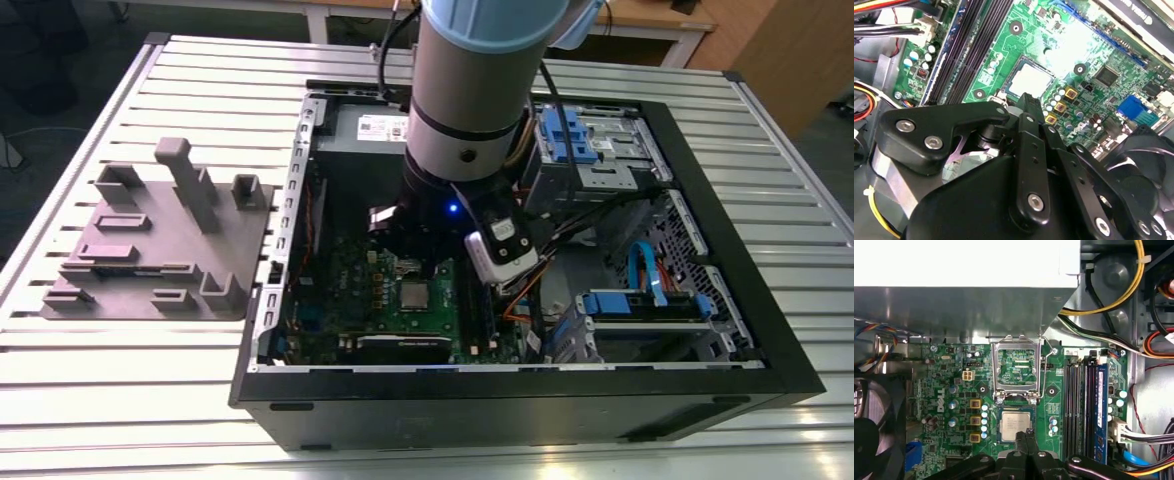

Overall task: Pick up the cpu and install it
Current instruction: 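Close the cpu cover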

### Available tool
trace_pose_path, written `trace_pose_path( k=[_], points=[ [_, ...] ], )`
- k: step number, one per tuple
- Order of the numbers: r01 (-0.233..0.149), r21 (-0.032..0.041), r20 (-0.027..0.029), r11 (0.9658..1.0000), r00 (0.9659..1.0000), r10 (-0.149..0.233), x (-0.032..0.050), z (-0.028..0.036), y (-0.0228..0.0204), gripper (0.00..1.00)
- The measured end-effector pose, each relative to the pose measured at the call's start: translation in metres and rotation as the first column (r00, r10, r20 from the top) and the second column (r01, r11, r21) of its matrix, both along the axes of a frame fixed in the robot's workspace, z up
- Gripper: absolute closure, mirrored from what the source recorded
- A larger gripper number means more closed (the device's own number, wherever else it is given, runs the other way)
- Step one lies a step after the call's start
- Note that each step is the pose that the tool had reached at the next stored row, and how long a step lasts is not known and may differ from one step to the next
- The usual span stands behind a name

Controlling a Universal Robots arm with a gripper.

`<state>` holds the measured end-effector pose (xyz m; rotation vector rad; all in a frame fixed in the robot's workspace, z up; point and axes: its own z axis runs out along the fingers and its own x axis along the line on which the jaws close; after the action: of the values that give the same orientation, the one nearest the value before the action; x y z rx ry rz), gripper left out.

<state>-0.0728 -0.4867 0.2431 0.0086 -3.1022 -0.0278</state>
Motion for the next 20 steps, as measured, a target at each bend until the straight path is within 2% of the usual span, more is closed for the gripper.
trace_pose_path(
  k=[2, 4, 8, 12, 20],
  points=[
    [-0.030, 0.0002, 0.0000, 0.9996, 0.9996, 0.030, 0.0000, 0.0000, 0.0000, 0.90],
    [-0.067, 0.0001, 0.0000, 0.9977, 0.9977, 0.067, 0.0000, 0.0000, 0.0000, 0.90],
    [-0.135, 0.0000, 0.0000, 0.9908, 0.9908, 0.135, 0.0000, 0.0000, 0.0000, 0.90],
    [-0.203, 0.0001, 0.0000, 0.9791, 0.9791, 0.203, 0.0000, 0.0000, 0.0000, 0.90],
    [-0.296, 0.0001, 0.0000, 0.9553, 0.9553, 0.296, 0.0006, 0.0000, 0.0000, 0.90]
  ],
)
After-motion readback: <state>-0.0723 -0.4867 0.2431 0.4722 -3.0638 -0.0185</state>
